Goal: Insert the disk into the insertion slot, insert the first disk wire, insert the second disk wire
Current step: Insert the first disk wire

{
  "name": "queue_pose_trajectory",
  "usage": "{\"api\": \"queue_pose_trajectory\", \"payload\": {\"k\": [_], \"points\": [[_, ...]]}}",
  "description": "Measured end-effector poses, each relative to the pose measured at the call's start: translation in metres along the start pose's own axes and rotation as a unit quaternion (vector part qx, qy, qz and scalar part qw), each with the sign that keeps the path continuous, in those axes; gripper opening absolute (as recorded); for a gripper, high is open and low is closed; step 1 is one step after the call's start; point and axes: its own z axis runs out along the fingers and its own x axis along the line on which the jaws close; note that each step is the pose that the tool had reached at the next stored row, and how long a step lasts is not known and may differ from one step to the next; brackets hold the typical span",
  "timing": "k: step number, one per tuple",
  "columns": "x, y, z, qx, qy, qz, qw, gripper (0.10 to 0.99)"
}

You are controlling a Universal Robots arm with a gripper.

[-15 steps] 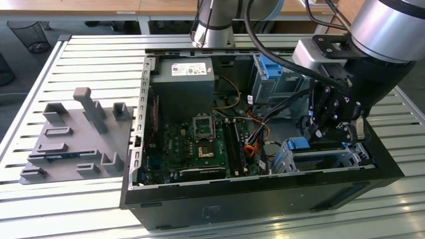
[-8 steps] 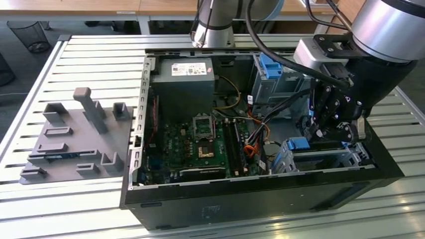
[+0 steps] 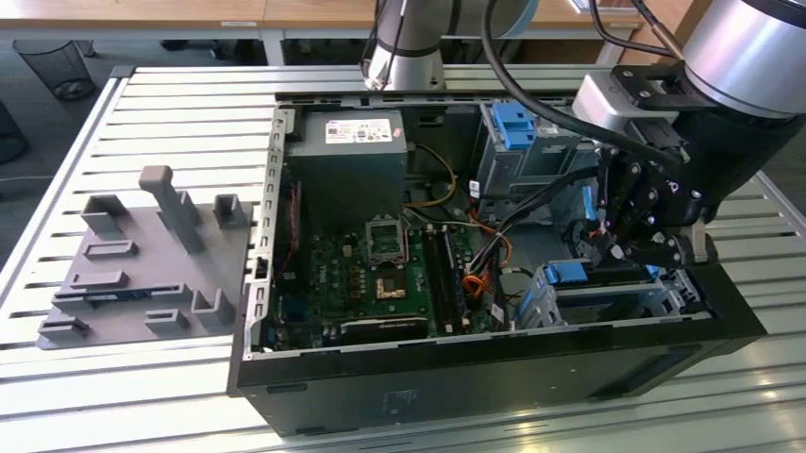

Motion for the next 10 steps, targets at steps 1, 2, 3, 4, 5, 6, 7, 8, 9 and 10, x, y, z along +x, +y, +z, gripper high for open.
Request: {"api": "queue_pose_trajectory", "payload": {"k": [1, 2, 3, 4, 5, 6, 7, 8, 9, 10], "points": [[0.0001, -0.0009, 0.0000, 0.0000, 0.0000, 0.000, 1.0000, 0.106], [0.0001, -0.0020, 0.0000, 0.0000, -0.0001, 0.000, 1.0000, 0.106], [0.0000, -0.0020, -0.0001, 0.0000, -0.0001, 0.000, 1.0000, 0.106], [0.0001, -0.0020, -0.0005, -0.0001, 0.0000, 0.000, 1.0000, 0.106], [0.0001, -0.0020, -0.0009, -0.0001, 0.0000, 0.000, 1.0000, 0.106], [0.0001, -0.0020, -0.0014, -0.0002, 0.0000, 0.000, 1.0000, 0.106], [0.0000, -0.0020, -0.0019, -0.0002, 0.0000, 0.000, 1.0000, 0.106], [0.0000, -0.0020, -0.0024, -0.0002, 0.0000, 0.000, 1.0000, 0.106], [0.0000, -0.0020, -0.0031, -0.0002, 0.0000, 0.000, 1.0000, 0.106], [0.0000, -0.0019, -0.0038, -0.0002, 0.0000, 0.000, 1.0000, 0.106]]}}
